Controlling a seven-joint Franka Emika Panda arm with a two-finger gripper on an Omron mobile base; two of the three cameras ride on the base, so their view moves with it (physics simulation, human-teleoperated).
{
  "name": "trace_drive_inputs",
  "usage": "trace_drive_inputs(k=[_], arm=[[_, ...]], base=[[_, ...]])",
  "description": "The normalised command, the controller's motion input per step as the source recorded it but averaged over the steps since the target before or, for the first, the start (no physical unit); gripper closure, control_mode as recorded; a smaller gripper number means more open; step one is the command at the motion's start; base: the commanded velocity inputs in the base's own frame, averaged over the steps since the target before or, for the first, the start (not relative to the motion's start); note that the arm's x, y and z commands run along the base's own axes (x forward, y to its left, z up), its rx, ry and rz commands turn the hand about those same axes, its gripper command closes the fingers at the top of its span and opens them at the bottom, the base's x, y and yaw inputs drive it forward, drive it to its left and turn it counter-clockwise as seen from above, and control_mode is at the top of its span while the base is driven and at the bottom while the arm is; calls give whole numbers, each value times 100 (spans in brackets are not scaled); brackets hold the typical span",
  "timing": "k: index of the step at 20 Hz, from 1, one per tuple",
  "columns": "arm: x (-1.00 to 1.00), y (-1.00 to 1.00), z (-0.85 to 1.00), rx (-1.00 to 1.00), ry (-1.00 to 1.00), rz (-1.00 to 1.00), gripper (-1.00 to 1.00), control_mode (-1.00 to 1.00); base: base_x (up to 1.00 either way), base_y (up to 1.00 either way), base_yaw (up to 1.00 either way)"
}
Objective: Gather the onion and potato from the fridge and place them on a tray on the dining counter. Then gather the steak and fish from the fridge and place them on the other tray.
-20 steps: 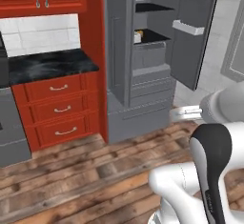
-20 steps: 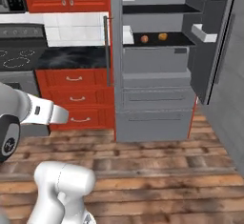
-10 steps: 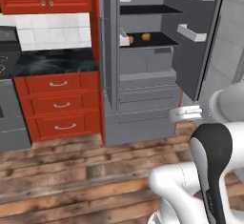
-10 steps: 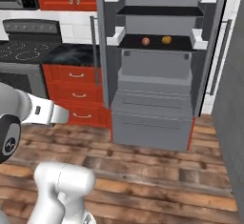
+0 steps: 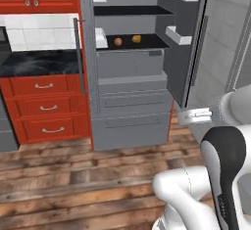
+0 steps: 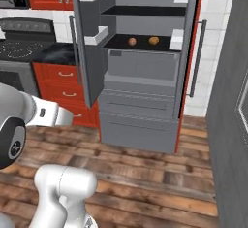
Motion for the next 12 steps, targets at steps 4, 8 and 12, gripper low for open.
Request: trace_drive_inputs(k=[4, 8, 12], arm=[[0, 0, 0, 0, 0, 0, -100, 100], [0, 0, 0, 0, 0, 0, -100, 100], [0, 0, 0, 0, 0, 0, -100, 100]], base=[[37, 0, -11], [56, 0, -6], [79, 0, -2]])
